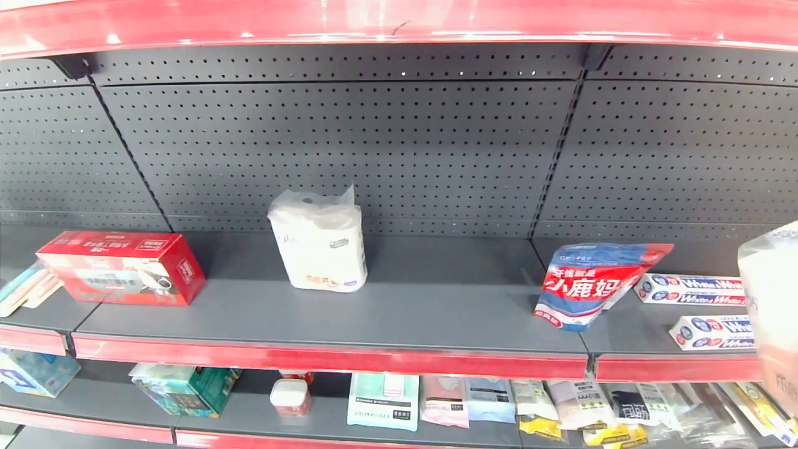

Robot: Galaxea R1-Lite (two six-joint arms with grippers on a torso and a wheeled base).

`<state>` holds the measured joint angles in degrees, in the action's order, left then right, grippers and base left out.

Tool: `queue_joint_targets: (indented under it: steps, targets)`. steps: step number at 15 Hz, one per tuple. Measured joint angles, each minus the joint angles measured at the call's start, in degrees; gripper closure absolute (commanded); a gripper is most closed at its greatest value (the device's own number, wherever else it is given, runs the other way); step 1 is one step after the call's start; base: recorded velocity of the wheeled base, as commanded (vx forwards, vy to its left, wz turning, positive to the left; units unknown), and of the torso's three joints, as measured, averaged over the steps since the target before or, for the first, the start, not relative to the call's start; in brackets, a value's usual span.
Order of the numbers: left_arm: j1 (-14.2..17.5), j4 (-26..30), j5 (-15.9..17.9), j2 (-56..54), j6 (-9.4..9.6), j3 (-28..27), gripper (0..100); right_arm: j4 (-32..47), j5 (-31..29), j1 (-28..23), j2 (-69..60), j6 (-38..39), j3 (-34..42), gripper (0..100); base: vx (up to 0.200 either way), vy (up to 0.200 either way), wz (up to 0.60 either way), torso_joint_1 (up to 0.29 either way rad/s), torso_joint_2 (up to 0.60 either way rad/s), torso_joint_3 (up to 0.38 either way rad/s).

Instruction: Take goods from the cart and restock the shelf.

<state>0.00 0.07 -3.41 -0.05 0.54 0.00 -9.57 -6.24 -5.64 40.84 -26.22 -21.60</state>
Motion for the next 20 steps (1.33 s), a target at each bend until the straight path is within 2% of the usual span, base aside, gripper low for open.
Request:
queue_joint_targets:
  steps: [4,6,9,11,13,15,20]
  targets:
    - [0.0,0.0,0.0,0.0,0.06,0.0,0,0.3,-0.9,-0.8,-1.8,0.4,1.6,100,0.000,0.000,0.00,0.000,0.00,0.000]
    - [0.0,0.0,0.0,0.0,0.12,0.0,0,0.2,-0.2,-1.9,-2.3,3.9,2.8,100,0.000,0.000,0.00,0.000,0.00,0.000]
    - [0.0,0.0,0.2,0.0,0.33,0.0,0,0.1,5.7,-1.3,-2.6,12.1,4.1,100,0.000,0.000,0.00,0.000,0.00,0.000]
    - [0.0,0.0,0.4,0.1,0.48,0.0,0,0.0,6.9,-1.1,-3.8,14.3,5.4,100,0.000,0.000,0.00,0.000,0.00,0.000]
    - [0.0,-0.1,0.5,0.0,1.84,0.0,0,-0.1,5.9,-1.2,-5.0,13.1,5.9,100,0.000,0.000,0.00,0.000,0.00,0.000]
    - [0.0,-0.1,1.9,0.0,3.64,0.0,0,0.0,6.0,-1.0,-5.6,16.5,6.9,100,0.000,0.000,0.00,0.000,0.00,0.000]
    - [0.1,-1.0,2.1,0.0,4.30,0.0,0,0.3,6.0,-1.0,-8.4,19.0,7.6,100,0.000,0.000,0.00,0.000,0.00,0.000]
